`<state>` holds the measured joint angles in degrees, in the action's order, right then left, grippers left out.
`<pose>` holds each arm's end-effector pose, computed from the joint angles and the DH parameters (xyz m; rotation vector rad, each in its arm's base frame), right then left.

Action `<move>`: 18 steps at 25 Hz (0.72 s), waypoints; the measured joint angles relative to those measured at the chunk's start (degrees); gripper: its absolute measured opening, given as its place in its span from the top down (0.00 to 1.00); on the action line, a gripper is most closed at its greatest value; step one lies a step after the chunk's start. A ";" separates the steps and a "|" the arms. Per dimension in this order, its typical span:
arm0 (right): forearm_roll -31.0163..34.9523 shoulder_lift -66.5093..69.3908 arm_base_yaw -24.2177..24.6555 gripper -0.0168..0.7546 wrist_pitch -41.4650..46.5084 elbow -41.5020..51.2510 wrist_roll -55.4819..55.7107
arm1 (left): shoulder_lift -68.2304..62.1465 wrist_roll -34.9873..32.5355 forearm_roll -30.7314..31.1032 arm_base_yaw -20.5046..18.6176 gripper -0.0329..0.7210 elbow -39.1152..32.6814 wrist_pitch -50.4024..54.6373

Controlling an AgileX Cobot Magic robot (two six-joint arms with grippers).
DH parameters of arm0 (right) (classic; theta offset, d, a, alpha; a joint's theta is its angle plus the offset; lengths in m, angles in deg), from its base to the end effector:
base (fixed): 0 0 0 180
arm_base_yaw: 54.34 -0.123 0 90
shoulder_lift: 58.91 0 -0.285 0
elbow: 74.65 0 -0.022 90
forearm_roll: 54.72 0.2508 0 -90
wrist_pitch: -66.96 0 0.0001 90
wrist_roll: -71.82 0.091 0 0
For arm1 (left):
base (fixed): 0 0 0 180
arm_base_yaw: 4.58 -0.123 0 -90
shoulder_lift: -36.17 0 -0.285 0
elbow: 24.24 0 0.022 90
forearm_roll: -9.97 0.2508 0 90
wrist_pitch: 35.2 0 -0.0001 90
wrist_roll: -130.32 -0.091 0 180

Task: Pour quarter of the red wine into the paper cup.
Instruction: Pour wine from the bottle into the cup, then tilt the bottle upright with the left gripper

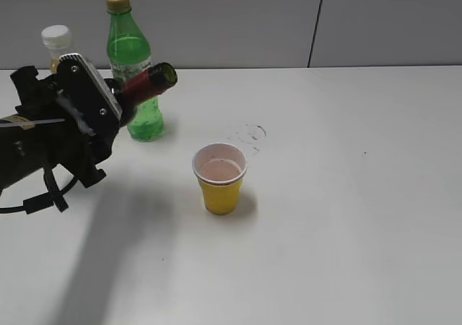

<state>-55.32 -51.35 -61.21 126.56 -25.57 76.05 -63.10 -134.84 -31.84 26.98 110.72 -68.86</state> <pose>-0.0034 -0.0012 0.2765 -0.0465 2.0299 0.1097 0.2602 -0.1205 0.1738 1.1405 1.7264 0.5716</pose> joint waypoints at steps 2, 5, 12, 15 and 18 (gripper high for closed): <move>0.00 0.00 0.00 0.22 0.00 0.00 0.00 | -0.28 -4.66 -2.63 0.61 0.23 0.00 -3.03; 0.00 0.00 0.00 0.22 -0.02 0.00 0.00 | -0.62 -9.58 -4.02 1.32 0.23 0.00 -7.36; 0.00 0.00 0.00 0.22 -0.02 0.00 0.00 | -5.53 -16.36 -5.46 3.85 0.23 0.05 -16.05; 0.00 0.00 0.00 0.22 -0.02 0.00 0.00 | -7.07 -16.96 -5.46 5.42 0.23 0.05 -18.56; 0.00 0.00 0.00 0.22 -0.02 0.00 0.00 | -8.25 -18.08 -6.13 6.16 0.23 0.05 -19.65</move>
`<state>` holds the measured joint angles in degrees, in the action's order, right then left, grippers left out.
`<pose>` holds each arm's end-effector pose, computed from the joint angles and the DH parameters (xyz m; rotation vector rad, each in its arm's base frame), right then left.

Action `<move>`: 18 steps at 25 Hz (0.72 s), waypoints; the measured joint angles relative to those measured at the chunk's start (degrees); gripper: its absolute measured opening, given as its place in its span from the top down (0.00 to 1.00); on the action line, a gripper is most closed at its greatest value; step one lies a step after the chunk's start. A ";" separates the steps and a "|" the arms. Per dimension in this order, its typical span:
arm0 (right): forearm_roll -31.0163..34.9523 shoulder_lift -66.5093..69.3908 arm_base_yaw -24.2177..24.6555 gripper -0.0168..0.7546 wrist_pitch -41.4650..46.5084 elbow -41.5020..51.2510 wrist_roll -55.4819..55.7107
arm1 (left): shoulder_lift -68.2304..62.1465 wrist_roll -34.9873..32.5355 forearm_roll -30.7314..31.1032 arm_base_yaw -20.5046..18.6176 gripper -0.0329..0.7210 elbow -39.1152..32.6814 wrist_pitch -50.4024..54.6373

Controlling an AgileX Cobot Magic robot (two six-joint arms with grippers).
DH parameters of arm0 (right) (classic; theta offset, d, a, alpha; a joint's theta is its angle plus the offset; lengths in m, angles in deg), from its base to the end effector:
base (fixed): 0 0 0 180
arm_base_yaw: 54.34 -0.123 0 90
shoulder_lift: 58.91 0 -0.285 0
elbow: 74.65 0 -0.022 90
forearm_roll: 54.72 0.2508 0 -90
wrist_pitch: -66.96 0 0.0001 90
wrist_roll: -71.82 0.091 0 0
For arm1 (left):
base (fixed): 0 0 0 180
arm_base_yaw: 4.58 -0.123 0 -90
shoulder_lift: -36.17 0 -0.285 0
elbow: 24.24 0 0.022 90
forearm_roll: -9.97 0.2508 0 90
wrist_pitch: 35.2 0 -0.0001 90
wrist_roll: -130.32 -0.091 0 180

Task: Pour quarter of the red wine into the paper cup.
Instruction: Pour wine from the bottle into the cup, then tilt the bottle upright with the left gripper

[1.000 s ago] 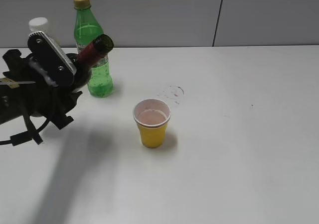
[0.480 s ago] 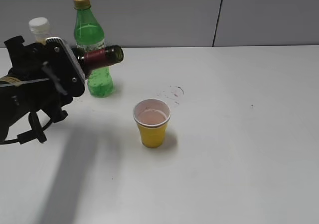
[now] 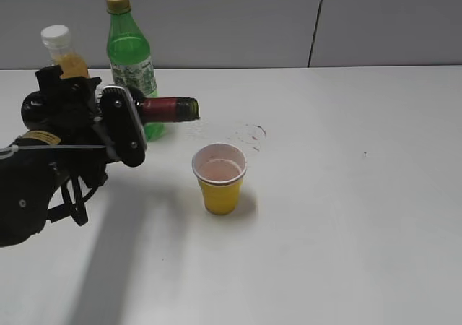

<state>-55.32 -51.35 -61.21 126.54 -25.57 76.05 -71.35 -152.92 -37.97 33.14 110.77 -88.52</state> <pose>-0.0034 -0.0012 0.2765 -0.0464 2.0296 0.1097 0.2622 -0.1343 0.1567 1.2950 1.4984 0.9817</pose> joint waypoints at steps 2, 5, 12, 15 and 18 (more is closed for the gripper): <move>0.00 0.00 0.00 0.22 0.00 0.00 0.00 | -0.68 -1.28 -0.26 0.00 0.23 0.00 -0.20; 0.00 0.00 0.00 0.22 0.00 0.00 0.00 | -1.48 -2.84 -0.46 0.00 0.23 0.05 -0.22; 0.00 0.00 0.00 0.22 0.02 0.00 0.00 | -2.53 -4.32 -0.49 0.00 0.23 0.36 -0.27; 0.00 0.00 0.00 0.22 0.02 0.00 0.00 | -3.44 -6.83 -0.61 0.00 0.23 1.45 -0.66; 0.00 0.00 0.00 0.22 0.02 0.00 0.00 | -4.81 -9.40 -0.81 0.13 0.23 2.52 -0.74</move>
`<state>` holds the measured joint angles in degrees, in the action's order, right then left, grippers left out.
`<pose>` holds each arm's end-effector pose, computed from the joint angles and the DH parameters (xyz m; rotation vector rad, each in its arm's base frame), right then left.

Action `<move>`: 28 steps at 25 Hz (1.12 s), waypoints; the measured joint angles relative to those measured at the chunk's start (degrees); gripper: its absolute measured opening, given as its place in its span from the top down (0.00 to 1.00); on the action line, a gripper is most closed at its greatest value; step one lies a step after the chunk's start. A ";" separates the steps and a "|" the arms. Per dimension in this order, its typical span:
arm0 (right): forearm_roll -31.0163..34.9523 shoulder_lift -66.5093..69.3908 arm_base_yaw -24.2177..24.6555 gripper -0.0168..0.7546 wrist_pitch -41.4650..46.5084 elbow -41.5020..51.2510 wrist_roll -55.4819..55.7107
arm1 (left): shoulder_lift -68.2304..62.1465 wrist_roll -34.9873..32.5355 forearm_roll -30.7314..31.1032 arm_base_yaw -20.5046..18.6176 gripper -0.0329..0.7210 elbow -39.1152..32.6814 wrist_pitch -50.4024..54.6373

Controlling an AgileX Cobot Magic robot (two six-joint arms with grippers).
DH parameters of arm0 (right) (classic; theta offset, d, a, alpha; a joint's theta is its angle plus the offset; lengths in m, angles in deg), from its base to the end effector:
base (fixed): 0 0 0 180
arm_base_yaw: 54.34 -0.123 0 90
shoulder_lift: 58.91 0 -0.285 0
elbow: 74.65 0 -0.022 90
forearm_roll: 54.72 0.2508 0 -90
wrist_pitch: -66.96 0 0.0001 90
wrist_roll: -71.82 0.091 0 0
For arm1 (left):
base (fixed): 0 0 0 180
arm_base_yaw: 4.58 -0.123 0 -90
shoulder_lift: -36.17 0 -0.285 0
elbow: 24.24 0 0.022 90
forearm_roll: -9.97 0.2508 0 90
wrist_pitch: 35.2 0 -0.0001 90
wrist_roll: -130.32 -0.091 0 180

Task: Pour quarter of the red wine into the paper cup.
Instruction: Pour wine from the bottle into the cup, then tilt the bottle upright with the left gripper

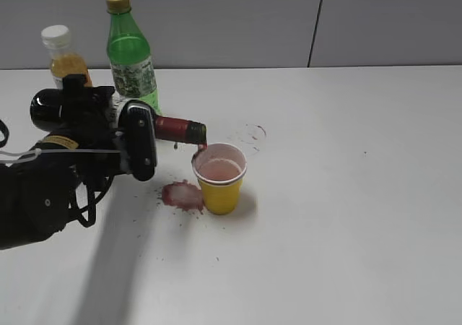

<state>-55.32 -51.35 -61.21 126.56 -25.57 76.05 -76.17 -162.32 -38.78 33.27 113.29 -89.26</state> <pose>-0.0034 -0.0012 0.2765 -0.0465 2.0299 0.1097 0.2722 -0.1414 0.1413 1.4594 1.4304 1.0997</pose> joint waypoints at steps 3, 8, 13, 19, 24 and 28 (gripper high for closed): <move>0.00 0.00 0.00 0.22 0.00 0.00 0.00 | -1.11 -1.55 -0.54 0.58 0.23 0.68 -0.07; 0.00 0.00 0.00 0.22 0.00 0.00 0.00 | -1.68 -2.13 -0.81 1.09 0.23 1.77 -0.33; 0.00 0.00 0.00 0.22 0.00 0.00 0.00 | -1.68 -3.51 -1.14 1.09 0.23 1.80 -0.35; 0.00 0.00 0.00 0.22 -0.06 0.00 0.00 | -1.68 -4.35 -1.26 1.09 0.23 1.80 -0.75; 0.00 0.00 0.00 0.22 -0.06 0.00 0.00 | -1.68 -4.49 -1.26 1.09 0.23 1.84 -0.75; 0.00 0.00 0.00 0.22 -0.06 0.00 0.00 | -1.68 -4.49 -1.28 1.09 0.23 1.91 -0.75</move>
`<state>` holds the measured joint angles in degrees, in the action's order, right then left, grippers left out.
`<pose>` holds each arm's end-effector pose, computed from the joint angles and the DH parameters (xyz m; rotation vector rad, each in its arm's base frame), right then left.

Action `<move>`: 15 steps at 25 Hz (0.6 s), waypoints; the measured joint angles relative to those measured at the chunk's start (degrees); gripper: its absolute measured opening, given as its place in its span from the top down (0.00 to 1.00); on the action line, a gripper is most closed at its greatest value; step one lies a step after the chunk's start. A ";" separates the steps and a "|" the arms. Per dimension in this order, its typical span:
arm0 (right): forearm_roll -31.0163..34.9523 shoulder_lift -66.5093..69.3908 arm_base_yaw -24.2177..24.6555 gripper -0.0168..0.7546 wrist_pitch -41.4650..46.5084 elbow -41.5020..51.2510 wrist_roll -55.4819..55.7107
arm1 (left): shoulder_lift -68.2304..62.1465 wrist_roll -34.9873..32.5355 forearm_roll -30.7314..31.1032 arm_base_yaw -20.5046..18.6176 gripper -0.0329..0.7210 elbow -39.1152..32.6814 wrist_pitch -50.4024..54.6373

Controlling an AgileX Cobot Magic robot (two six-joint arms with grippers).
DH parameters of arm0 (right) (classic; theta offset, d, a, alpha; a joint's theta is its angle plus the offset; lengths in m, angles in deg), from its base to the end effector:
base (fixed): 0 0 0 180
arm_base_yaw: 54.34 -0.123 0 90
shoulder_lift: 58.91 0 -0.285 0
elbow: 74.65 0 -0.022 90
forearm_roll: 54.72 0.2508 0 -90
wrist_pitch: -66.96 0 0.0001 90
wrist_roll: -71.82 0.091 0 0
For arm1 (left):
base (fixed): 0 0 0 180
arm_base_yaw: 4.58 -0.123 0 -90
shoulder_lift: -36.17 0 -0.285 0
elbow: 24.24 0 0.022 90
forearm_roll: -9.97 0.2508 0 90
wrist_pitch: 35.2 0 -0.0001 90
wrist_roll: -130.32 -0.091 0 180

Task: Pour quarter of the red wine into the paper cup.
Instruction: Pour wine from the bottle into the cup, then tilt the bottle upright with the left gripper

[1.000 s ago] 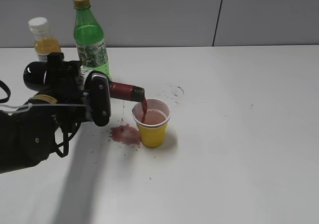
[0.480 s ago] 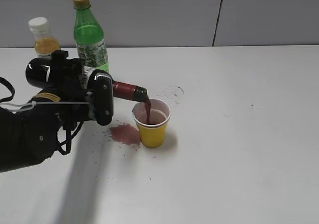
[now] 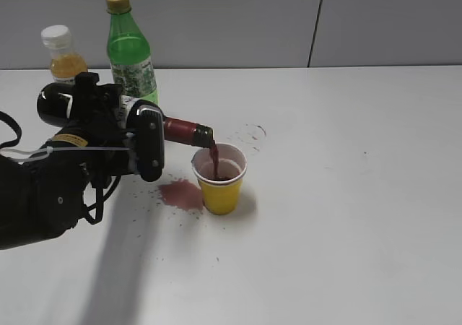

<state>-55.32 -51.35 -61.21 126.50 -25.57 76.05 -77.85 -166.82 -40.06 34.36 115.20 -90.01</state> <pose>-0.0034 -0.0012 0.2766 -0.0464 2.0289 0.1098 0.2763 -0.1500 0.1393 1.5109 1.3849 1.1499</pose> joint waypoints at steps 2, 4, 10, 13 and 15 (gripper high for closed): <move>0.00 0.00 0.00 0.22 0.00 0.00 0.00 | 0.00 0.00 -0.05 0.00 0.23 0.00 0.00; 0.00 0.00 0.00 0.22 0.00 0.00 0.00 | 0.00 -0.04 -0.05 0.00 0.23 0.00 -0.04; 0.00 0.00 0.00 0.22 0.00 0.00 0.00 | 0.00 3.22 -0.05 0.00 0.23 0.00 0.08; 0.00 0.00 0.00 0.22 0.06 0.00 0.00 | 0.00 10.86 0.28 0.00 0.23 0.00 0.55; 0.00 0.00 0.00 0.22 0.06 0.00 0.00 | 0.00 17.01 1.48 0.00 0.23 0.00 1.60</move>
<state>-55.32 -51.35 -61.21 126.56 -25.57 76.05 -77.85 -149.81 -38.58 34.36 115.20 -88.41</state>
